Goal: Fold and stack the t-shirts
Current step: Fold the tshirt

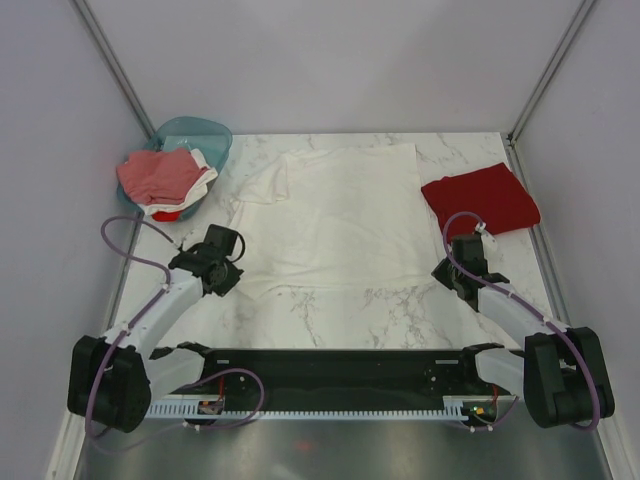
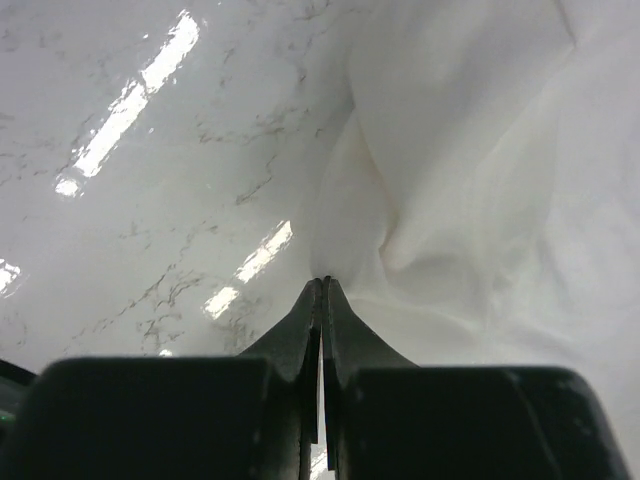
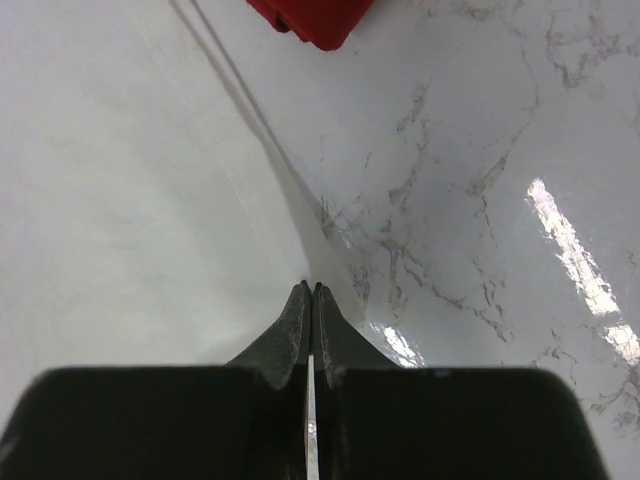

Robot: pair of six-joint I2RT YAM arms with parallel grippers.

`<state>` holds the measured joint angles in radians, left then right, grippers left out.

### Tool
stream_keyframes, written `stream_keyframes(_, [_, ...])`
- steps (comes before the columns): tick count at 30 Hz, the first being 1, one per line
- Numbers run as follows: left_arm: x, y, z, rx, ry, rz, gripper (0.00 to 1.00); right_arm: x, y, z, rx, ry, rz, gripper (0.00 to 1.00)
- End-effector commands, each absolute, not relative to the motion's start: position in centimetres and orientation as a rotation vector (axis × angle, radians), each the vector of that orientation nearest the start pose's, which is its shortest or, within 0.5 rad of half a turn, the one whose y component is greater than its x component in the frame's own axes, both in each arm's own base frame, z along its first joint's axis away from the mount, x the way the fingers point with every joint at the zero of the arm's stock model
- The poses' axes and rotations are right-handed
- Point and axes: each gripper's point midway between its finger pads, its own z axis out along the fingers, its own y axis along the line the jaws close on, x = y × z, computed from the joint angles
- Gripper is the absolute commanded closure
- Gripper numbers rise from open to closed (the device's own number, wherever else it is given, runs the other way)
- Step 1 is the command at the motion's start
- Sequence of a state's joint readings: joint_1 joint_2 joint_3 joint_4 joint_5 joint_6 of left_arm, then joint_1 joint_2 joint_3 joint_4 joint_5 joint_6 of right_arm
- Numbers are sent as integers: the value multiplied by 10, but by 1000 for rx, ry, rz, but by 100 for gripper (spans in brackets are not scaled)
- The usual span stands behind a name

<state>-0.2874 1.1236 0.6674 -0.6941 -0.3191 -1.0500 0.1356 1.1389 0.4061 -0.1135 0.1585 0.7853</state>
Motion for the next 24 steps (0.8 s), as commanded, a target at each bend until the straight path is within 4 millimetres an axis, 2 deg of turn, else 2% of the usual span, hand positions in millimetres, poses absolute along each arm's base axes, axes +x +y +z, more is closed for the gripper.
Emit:
stream_keyframes(1, [213,-33,82,-1169,2316,42,98,278,37,32,841,2240,227,100])
stream_keyframes(9, [200,-22,128,-1163,2163,-61,98,278,37,31,840,2243,230,100])
stream_keyframes(11, [201,-23,138,-1122,2153,-91,91,278,37,31,840,2243,228,100])
stream_keyframes(12, [200,-23,143,-1113,2135,-113,78,278,37,31,840,2243,228,100])
stream_keyframes(15, [199,-21,149,-1089,2112,-128,68,278,38,32,838,2240,230,100])
stream_keyframes(18, [197,-18,149,-1077,2106,-117,61,278,37,31,841,2243,225,100])
stream_keyframes(21, [198,-21,144,-1039,2137,-117,61,278,37,32,840,2243,228,100])
stream_keyframes(24, [197,-28,130,-1026,2199,-119,64,278,38,31,837,2245,227,100])
